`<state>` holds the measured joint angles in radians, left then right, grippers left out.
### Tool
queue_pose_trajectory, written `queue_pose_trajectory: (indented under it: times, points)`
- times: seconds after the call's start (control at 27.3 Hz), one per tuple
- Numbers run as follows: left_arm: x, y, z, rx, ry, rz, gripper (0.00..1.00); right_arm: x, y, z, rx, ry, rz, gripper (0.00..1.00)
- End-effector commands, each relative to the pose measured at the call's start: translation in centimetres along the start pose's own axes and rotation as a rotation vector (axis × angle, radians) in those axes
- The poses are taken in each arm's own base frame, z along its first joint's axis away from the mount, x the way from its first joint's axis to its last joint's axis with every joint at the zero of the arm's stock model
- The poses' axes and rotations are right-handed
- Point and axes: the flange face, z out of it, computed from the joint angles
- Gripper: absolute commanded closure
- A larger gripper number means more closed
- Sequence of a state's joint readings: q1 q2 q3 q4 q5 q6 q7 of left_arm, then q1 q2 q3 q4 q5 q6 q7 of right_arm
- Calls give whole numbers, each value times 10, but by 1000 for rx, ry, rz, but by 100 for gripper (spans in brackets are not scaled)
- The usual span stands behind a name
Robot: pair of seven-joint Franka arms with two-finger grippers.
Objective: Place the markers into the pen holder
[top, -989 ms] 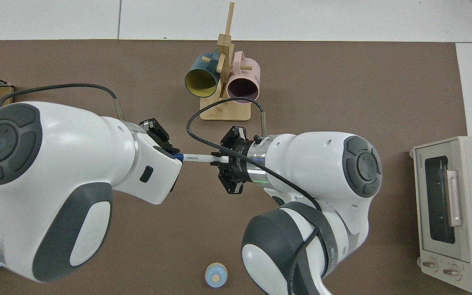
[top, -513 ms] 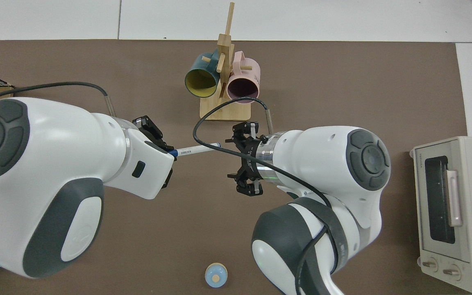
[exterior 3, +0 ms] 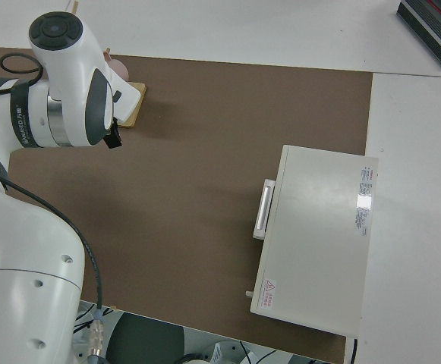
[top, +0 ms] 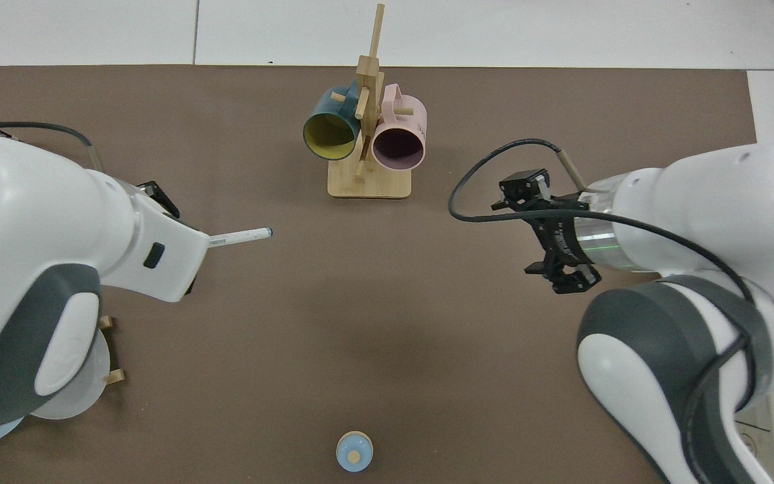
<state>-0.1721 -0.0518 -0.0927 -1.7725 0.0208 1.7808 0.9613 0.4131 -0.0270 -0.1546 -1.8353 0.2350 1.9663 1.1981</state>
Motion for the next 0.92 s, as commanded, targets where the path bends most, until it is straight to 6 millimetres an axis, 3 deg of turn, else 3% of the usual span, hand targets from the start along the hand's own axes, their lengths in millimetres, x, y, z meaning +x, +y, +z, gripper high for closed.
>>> queue_pose_trajectory:
  times: [0.0,0.22,0.33,0.4,0.59,0.66,0.73,0.88]
  points:
    - [-69,-36,-3,11,-71,-30,100,47,31,-32,-52,74,-286,0]
    - [-124,-75,-20,66,-151,33,100,98,63,-56,-130,115,-620,0]
    - [-153,-88,-27,79,-198,37,100,114,72,-70,-171,137,-762,0]
    - [-168,-98,-28,96,-250,91,100,119,74,-81,-197,153,-843,0]
    - [-179,-125,-45,127,-395,276,100,119,76,-80,-245,142,-919,0]
    - [-206,-137,-54,125,-454,280,100,117,78,-83,-268,118,-916,0]
    - [-222,-142,-59,125,-491,287,100,117,73,-107,-276,116,-910,0]
    - [-258,-152,-71,147,-591,268,100,122,63,-118,-312,79,-925,0]
